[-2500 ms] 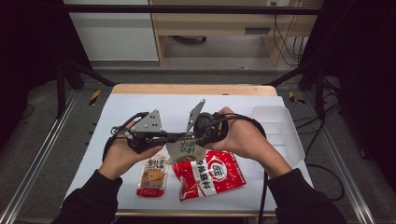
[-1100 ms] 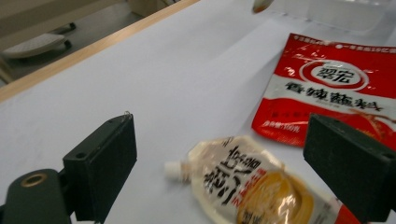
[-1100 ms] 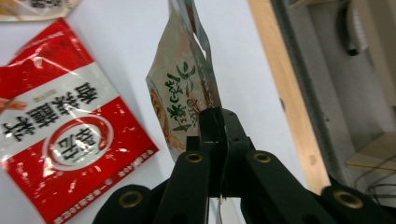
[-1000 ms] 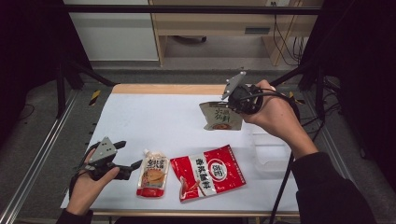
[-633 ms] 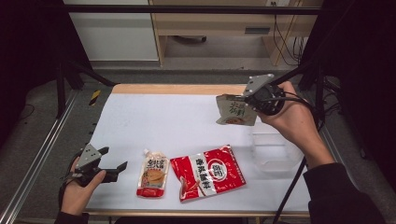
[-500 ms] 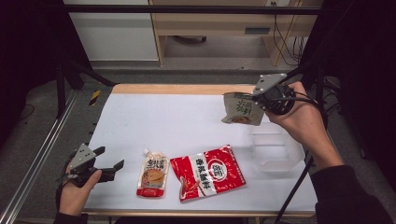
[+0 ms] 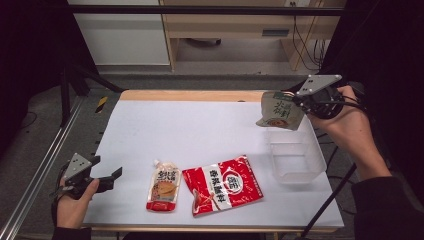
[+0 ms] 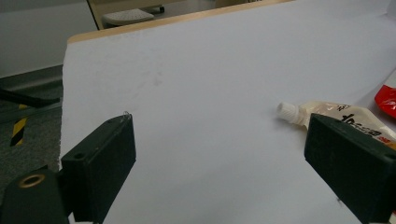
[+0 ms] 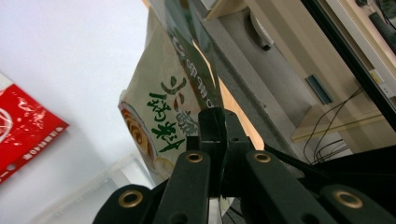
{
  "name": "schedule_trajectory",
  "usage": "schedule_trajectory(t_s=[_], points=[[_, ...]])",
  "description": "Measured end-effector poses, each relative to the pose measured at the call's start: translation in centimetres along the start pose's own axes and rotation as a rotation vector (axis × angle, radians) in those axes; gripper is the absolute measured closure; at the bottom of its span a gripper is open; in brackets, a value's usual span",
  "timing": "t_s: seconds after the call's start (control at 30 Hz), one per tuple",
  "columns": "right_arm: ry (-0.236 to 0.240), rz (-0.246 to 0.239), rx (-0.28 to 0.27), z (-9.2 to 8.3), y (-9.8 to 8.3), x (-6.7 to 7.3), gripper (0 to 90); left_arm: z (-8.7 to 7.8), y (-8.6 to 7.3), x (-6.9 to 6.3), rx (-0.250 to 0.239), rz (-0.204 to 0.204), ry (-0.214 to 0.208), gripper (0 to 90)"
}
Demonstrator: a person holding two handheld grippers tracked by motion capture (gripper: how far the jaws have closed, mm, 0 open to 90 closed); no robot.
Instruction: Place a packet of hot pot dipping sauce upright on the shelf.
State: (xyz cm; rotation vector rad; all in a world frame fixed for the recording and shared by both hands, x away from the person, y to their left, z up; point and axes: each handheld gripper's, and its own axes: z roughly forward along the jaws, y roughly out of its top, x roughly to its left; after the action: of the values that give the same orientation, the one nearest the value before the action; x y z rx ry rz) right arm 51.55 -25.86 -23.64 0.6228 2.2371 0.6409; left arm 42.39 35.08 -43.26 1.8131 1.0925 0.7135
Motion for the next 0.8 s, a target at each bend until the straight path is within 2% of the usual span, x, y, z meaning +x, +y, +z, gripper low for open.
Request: schedule_trajectory(t_s=[0.13,0.3,0.47,0.6,0.7,0.8], points=[[-0.017,0.024,0.006,0.4,-0.8,-0.9,90.0,0.1,0.0,0.1,-0.004,-0.006,-0.005,9.0],[-0.033,0.041,0.034,1.3,-1.9,-1.9,90.0,0.4,-0.1,-0.1,0.018,0.012,-0.006,8.9],[-0.042,0.068,0.054,2.4,-3.0,-2.8,90.0,0.2,0.0,-0.1,0.016,0.016,0.015,8.8],[-0.035,0.089,0.062,3.3,-3.8,-3.4,90.0,0.2,-0.1,0.1,0.016,0.002,0.019,8.8],[-0.026,0.087,0.059,3.8,-4.3,-3.7,90.0,0.5,-0.3,0.1,0.024,-0.005,0.012,8.8],[-0.022,0.082,0.061,4.5,-4.6,-3.8,90.0,0.5,-0.3,0.0,0.032,-0.001,0.023,8.8]])
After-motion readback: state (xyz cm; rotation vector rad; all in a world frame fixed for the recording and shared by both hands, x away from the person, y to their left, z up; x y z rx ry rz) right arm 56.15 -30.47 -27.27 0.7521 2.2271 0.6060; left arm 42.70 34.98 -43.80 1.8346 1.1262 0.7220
